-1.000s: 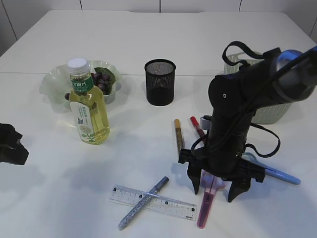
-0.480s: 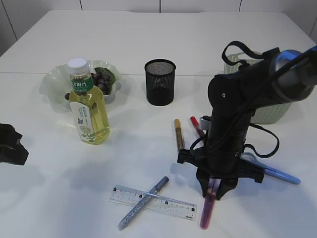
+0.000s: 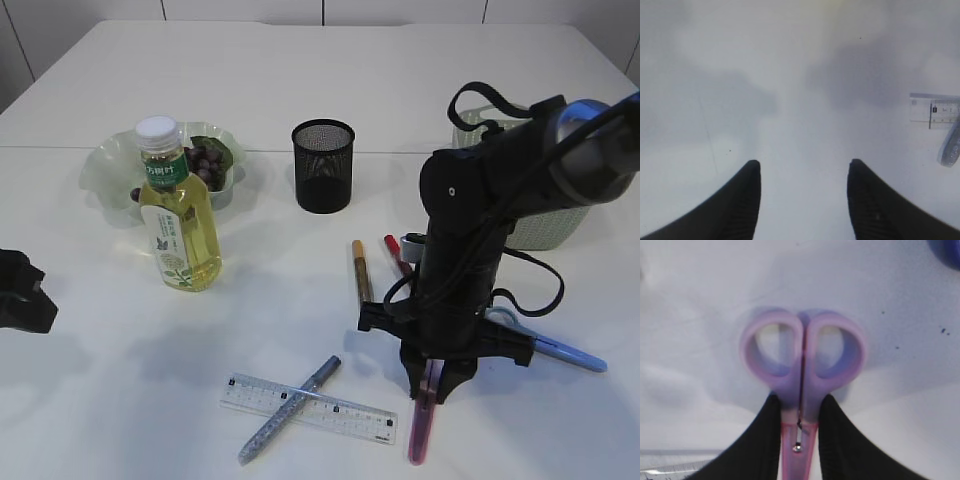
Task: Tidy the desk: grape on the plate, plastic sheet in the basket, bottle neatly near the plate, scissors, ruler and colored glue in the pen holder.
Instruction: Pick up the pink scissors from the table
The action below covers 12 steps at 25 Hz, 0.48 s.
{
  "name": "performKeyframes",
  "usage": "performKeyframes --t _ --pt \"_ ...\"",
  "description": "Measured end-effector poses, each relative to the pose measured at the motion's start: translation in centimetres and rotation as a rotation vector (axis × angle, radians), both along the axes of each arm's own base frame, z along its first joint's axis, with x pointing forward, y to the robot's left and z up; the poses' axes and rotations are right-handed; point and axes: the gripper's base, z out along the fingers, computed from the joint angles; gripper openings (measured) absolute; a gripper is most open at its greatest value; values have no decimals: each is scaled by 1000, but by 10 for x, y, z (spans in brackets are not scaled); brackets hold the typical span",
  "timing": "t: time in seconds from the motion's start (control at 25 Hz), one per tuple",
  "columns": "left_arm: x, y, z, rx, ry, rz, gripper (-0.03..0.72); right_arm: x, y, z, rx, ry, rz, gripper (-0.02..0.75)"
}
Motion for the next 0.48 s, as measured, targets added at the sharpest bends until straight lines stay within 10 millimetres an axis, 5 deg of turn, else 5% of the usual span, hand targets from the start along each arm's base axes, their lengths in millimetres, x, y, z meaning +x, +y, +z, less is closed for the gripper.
performKeyframes --t 0.48 --pt "0 0 0 2 0 -1 406 3 2 21 40 -68 171 173"
